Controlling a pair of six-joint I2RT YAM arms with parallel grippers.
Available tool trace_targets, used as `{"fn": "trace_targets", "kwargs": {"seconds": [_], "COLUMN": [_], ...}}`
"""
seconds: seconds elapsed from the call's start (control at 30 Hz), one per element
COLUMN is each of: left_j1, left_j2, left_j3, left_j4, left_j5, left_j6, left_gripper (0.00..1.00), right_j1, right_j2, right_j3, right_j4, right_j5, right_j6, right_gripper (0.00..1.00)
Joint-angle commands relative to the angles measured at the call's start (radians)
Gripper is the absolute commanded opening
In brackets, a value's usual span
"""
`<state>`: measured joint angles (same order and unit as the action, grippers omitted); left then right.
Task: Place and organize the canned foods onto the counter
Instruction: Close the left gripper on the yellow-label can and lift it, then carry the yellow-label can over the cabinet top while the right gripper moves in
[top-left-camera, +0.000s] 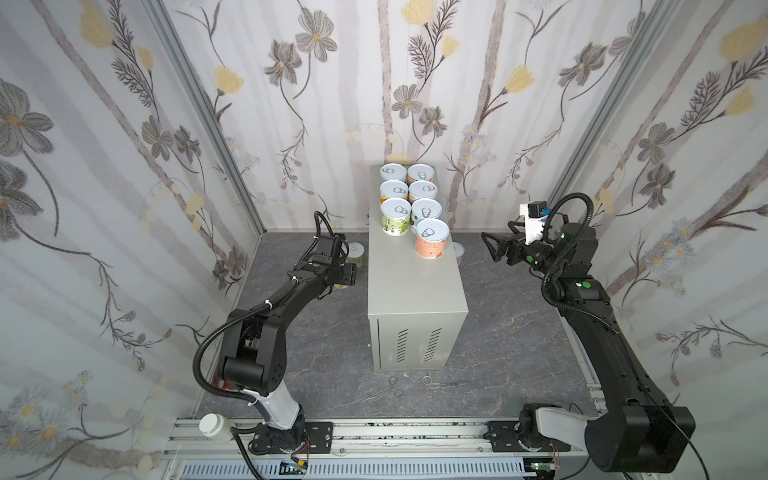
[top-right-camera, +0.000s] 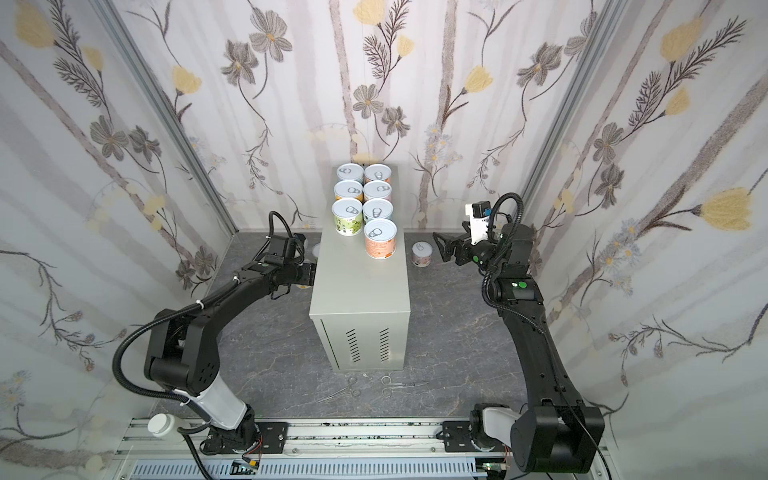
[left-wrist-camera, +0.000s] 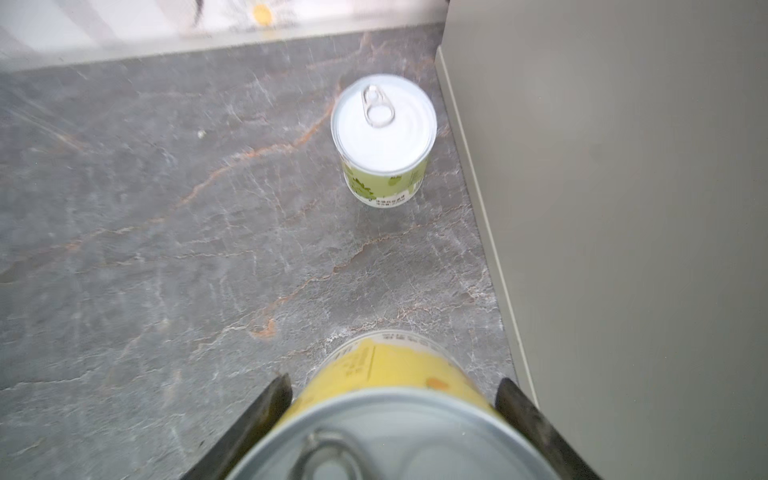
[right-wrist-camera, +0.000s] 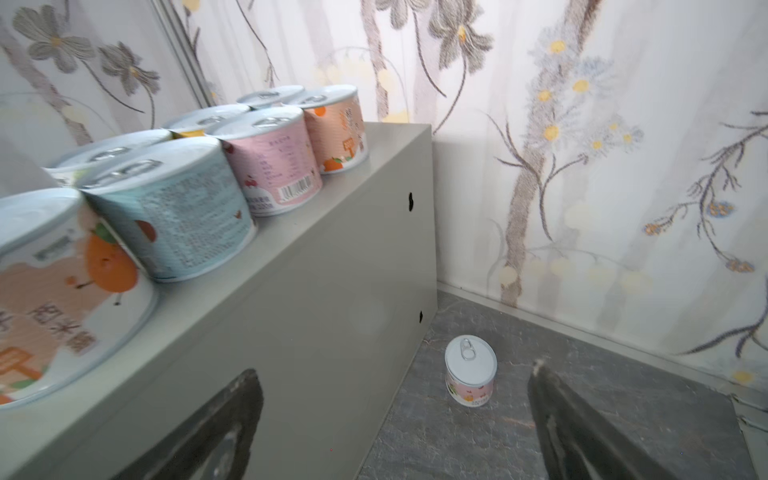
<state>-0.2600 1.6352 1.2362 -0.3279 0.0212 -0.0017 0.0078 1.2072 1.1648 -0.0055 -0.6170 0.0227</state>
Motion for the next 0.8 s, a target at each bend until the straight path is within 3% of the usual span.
{"fn": "trace_targets", "kwargs": {"seconds": [0.0,0.1,0.3,0.77], "left_j1": [0.0,-0.001,-0.001,-0.014], "left_j2": [-0.073,-0.139,-0.263,-0.424], "left_j3": [0.042,0.104,0.201,0.408], "left_j4": [-0.068,-0.138,-0.246,-0.443], "left_j5": [0.034,0.062,0.12,0.332], "left_j6": [0.017,0.023,0.035,0.047], "left_gripper": [0.66,0.66,0.66,0.62], "right_j1": [0.01,0.022,0.118,0.366], "right_j2": [-0.021,-0.008,-0.05,-0.106], "right_j3": [0.019,0.084,0.118,0.192], "right_j4": [0.066,0.0,-0.047,-0.206], "right_j5": [-0.125,-0.235,-0.258,-0.106], "right_j6": [0.008,0.011,-0.013,-0.092], "right_gripper": [1.0,1.0,1.0,1.0]}}
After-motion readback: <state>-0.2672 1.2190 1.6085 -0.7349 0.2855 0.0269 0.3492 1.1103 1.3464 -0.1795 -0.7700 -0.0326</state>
